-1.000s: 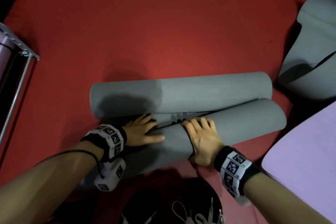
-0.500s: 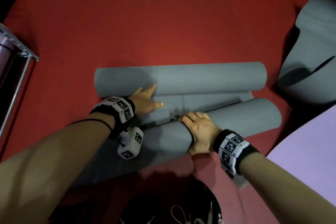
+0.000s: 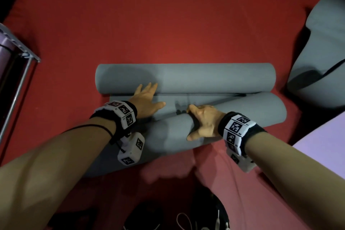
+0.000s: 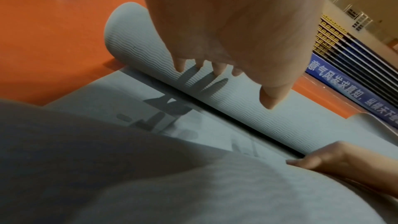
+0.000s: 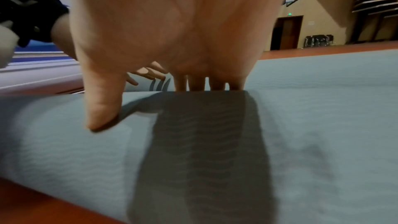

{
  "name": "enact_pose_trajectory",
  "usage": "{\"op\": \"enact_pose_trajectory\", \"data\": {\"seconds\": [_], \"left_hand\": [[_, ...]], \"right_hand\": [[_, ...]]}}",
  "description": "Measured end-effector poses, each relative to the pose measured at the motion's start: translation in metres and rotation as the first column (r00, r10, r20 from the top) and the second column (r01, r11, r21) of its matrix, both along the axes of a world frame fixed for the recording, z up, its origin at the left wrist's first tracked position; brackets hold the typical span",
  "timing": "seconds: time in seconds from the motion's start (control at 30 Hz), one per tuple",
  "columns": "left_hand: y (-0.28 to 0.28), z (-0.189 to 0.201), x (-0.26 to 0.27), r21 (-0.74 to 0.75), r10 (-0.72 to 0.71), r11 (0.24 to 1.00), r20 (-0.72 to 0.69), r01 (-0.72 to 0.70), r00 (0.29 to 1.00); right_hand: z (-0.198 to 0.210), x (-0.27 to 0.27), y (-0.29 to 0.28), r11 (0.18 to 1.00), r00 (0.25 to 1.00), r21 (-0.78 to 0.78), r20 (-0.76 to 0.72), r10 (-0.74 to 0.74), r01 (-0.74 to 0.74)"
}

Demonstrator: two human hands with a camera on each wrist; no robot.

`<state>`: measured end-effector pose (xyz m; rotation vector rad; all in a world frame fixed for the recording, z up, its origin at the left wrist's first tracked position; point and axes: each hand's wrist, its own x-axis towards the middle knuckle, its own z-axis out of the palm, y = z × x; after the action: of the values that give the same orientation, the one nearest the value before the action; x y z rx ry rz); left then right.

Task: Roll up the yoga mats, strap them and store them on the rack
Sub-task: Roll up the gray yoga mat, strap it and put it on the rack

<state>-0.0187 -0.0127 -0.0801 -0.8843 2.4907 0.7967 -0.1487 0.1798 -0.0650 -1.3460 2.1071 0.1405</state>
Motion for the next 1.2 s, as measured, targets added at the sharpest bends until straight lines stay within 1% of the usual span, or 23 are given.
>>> {"op": "enact_pose_trajectory", "data": {"seconds": [0.07,0.17,0.23,0.3,0.37,0.43,0.5,0.53,0.57,0.6,0.63,0.67,0.7,0.73,0.77,0.83,0.9,1.0,1.07,1.2], "left_hand": [[-0.001,0.001,-0.002,-0.015,-0.002,1.0,0.005,0.002,1.0],[-0.004,0.0,-0.005,-0.037,-0.015,0.999,0.018,0.016,1.0],[-0.006,-0.001,-0.005,-0.05,-0.023,0.998,0.02,0.024,1.0],[-0.008,0.0,-0.005,-0.051,-0.03,0.998,0.028,0.032,0.999],[-0.01,0.002,-0.006,-0.055,-0.03,0.998,0.03,0.032,0.999],[-0.011,0.002,-0.007,-0.059,-0.003,0.998,-0.025,0.002,1.0],[-0.005,0.002,-0.001,-0.053,0.004,0.999,-0.115,-0.01,0.993],[0.0,0.0,0.005,-0.065,-0.039,0.997,-0.157,0.029,0.987],[0.006,-0.001,0.013,-0.081,-0.113,0.992,-0.168,0.1,0.979],[0.014,-0.002,0.024,-0.102,-0.199,0.977,-0.131,0.187,0.971],[0.02,-0.003,0.035,-0.138,-0.293,0.949,-0.051,0.284,0.955],[0.025,-0.007,0.046,-0.187,-0.386,0.902,0.059,0.39,0.921],[0.027,-0.011,0.053,-0.228,-0.449,0.85,0.158,0.475,0.879],[0.027,-0.015,0.058,-0.257,-0.472,0.816,0.219,0.517,0.854],[0.026,-0.018,0.059,-0.273,-0.476,0.804,0.238,0.528,0.847],[0.024,-0.019,0.058,-0.287,-0.482,0.799,0.221,0.529,0.848],[0.027,-0.018,0.059,-0.312,-0.505,0.777,0.213,0.548,0.837],[0.034,-0.012,0.064,-0.332,-0.528,0.749,0.223,0.573,0.819],[0.039,-0.008,0.07,-0.264,-0.538,0.766,0.234,0.586,0.81],[0.05,-0.006,0.085,-0.134,-0.572,0.787,0.209,0.602,0.793]], "right_hand": [[0.0,-0.002,-0.002,1.0,0.999,0.003,-0.023,0.025,-0.025],[-0.005,-0.005,0.001,0.996,0.988,0.083,-0.15,0.04,-0.027],[-0.009,-0.008,0.003,0.992,0.98,0.12,-0.19,0.054,-0.032],[-0.014,-0.011,0.003,0.996,0.98,0.086,-0.191,0.053,-0.037],[-0.017,-0.014,0.001,1.0,0.986,0.02,-0.165,-0.002,0.006],[-0.019,-0.018,-0.003,0.998,0.988,-0.03,-0.142,-0.053,0.049],[-0.019,-0.021,-0.006,0.998,0.99,-0.034,-0.127,-0.06,0.056],[-0.019,-0.023,-0.008,0.998,0.99,-0.037,-0.129,-0.051,0.047],[-0.019,-0.024,-0.008,0.998,0.99,-0.04,-0.135,-0.047,0.042],[-0.021,-0.024,-0.008,0.998,0.989,-0.038,-0.142,-0.047,0.042],[-0.022,-0.023,-0.009,0.998,0.987,-0.035,-0.155,-0.052,0.048],[-0.023,-0.022,-0.009,0.998,0.983,-0.038,-0.171,-0.064,0.059],[-0.025,-0.022,-0.008,0.996,0.98,-0.045,-0.182,-0.078,0.071],[-0.026,-0.023,-0.007,0.996,0.98,-0.048,-0.183,-0.082,0.075],[-0.025,-0.024,-0.006,0.997,0.982,-0.036,-0.175,-0.068,0.062],[-0.023,-0.027,-0.002,1.0,0.985,0.012,-0.172,0.012,-0.01],[-0.02,-0.026,0.002,0.997,0.98,0.042,-0.185,0.075,-0.068],[-0.014,-0.019,0.007,0.999,0.984,0.025,-0.172,0.049,-0.045],[-0.011,-0.012,0.014,0.999,0.992,0.049,-0.127,0.027,-0.021],[-0.006,0.005,0.029,0.986,0.998,0.165,-0.048,0.035,-0.027]]}}
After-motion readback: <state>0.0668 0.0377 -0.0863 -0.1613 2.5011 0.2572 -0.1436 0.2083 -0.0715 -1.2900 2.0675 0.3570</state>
